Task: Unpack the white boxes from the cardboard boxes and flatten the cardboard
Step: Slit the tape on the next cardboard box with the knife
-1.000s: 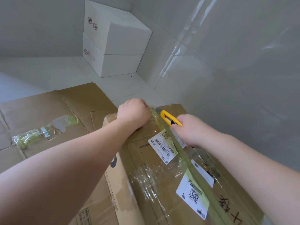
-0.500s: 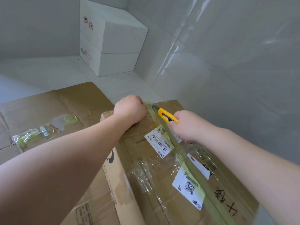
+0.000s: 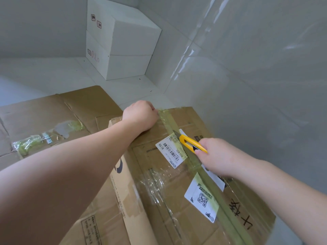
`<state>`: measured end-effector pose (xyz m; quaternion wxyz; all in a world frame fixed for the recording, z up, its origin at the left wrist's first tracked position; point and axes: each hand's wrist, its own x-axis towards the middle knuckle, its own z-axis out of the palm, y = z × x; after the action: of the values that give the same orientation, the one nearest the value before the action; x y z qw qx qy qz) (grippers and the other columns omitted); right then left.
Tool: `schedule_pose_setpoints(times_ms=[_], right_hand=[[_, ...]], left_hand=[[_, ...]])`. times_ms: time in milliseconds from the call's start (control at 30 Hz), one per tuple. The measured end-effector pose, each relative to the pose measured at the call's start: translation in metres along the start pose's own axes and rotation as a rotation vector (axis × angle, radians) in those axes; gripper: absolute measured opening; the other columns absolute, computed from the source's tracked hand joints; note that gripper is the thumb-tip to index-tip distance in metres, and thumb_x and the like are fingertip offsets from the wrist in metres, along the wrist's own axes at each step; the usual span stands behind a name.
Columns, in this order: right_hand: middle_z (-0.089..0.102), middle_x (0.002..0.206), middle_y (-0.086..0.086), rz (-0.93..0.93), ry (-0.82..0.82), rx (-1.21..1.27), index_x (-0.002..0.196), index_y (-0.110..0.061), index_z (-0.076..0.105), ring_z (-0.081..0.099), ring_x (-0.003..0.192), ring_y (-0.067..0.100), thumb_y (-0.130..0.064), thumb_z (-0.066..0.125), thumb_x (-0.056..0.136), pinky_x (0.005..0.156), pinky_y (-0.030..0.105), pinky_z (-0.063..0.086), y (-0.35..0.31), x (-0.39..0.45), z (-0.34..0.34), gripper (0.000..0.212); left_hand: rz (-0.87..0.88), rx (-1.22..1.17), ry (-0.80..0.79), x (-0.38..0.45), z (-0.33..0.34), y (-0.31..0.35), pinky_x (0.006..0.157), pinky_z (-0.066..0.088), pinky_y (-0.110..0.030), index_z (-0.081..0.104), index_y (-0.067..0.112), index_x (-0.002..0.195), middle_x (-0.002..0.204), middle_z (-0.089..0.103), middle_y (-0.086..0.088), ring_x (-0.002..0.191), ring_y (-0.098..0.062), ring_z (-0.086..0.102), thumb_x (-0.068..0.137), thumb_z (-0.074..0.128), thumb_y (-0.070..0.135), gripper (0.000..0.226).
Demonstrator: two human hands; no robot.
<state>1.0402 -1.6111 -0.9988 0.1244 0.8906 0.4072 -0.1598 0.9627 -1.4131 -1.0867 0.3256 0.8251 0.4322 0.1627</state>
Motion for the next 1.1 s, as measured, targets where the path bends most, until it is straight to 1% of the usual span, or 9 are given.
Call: schedule_pose_setpoints(times_ms=[67, 233, 500, 600, 767, 933, 1033, 1100], right_hand=[[0.05, 0.071, 0.003, 0.009, -0.006, -0.012, 0.076, -0.017, 0.042, 0.045, 0.056, 0.02, -0.033, 0.038, 0.099, 0.05, 0.028, 0.034, 0.005, -0.012, 0.005, 0.028], [0.054, 0.073, 0.002, 0.018, 0.001, -0.015, 0.083, -0.017, 0.046, 0.049, 0.057, 0.019, -0.034, 0.037, 0.099, 0.051, 0.029, 0.037, 0.014, -0.037, 0.008, 0.026], [0.049, 0.069, 0.0, 0.031, -0.03, -0.068, 0.079, -0.017, 0.042, 0.043, 0.054, 0.018, -0.037, 0.038, 0.099, 0.051, 0.031, 0.034, 0.031, -0.065, 0.013, 0.028], [0.05, 0.068, 0.0, 0.037, -0.04, -0.061, 0.08, -0.017, 0.043, 0.044, 0.054, 0.018, -0.038, 0.038, 0.099, 0.052, 0.032, 0.037, 0.037, -0.076, 0.015, 0.028], [0.049, 0.067, 0.0, 0.034, -0.049, -0.082, 0.075, -0.021, 0.038, 0.044, 0.054, 0.018, -0.038, 0.038, 0.099, 0.052, 0.032, 0.037, 0.042, -0.083, 0.015, 0.03], [0.048, 0.068, 0.0, 0.062, -0.109, -0.106, 0.074, -0.021, 0.036, 0.044, 0.056, 0.019, -0.039, 0.038, 0.099, 0.053, 0.032, 0.037, 0.051, -0.098, 0.025, 0.03], [0.048, 0.07, -0.001, 0.056, -0.095, -0.101, 0.08, -0.019, 0.041, 0.044, 0.057, 0.018, -0.039, 0.036, 0.099, 0.051, 0.03, 0.035, 0.057, -0.109, 0.035, 0.028], [0.047, 0.071, -0.003, 0.058, -0.071, -0.095, 0.082, -0.019, 0.042, 0.043, 0.058, 0.015, -0.04, 0.035, 0.099, 0.051, 0.028, 0.032, 0.06, -0.117, 0.039, 0.028]], left_hand=[[-0.006, -0.008, -0.001, 0.0, 0.0, 0.0, 0.07, 0.038, -0.029, 0.06, 0.025, 0.088, 0.09, 0.059, 0.003, 0.084, -0.023, 0.05, 0.091, 0.047, 0.032, 0.015], [-0.003, -0.004, 0.008, 0.001, 0.001, 0.002, 0.07, 0.038, -0.029, 0.062, 0.025, 0.093, 0.091, 0.059, 0.003, 0.085, -0.023, 0.05, 0.092, 0.047, 0.032, 0.017], [-0.013, 0.006, 0.025, 0.002, 0.002, 0.002, 0.071, 0.037, -0.029, 0.066, 0.023, 0.097, 0.091, 0.059, 0.002, 0.084, -0.024, 0.049, 0.09, 0.048, 0.031, 0.02], [-0.017, 0.002, 0.021, 0.002, 0.003, 0.002, 0.071, 0.037, -0.029, 0.066, 0.024, 0.097, 0.091, 0.058, 0.003, 0.084, -0.023, 0.049, 0.09, 0.049, 0.032, 0.02], [-0.021, 0.004, 0.016, 0.002, 0.003, 0.001, 0.072, 0.038, -0.029, 0.066, 0.025, 0.095, 0.093, 0.061, 0.002, 0.085, -0.024, 0.05, 0.09, 0.05, 0.033, 0.019], [0.001, 0.045, 0.036, 0.002, 0.006, 0.001, 0.07, 0.038, -0.03, 0.066, 0.022, 0.094, 0.095, 0.064, -0.001, 0.086, -0.027, 0.053, 0.09, 0.048, 0.032, 0.021], [0.055, 0.1, 0.063, 0.002, 0.011, 0.001, 0.073, 0.04, -0.033, 0.066, 0.018, 0.098, 0.101, 0.063, -0.006, 0.093, -0.031, 0.054, 0.091, 0.045, 0.029, 0.025], [0.118, 0.164, 0.123, -0.002, 0.013, 0.004, 0.083, 0.039, -0.039, 0.062, 0.014, 0.109, 0.113, 0.056, -0.012, 0.104, -0.033, 0.05, 0.091, 0.044, 0.025, 0.028]])
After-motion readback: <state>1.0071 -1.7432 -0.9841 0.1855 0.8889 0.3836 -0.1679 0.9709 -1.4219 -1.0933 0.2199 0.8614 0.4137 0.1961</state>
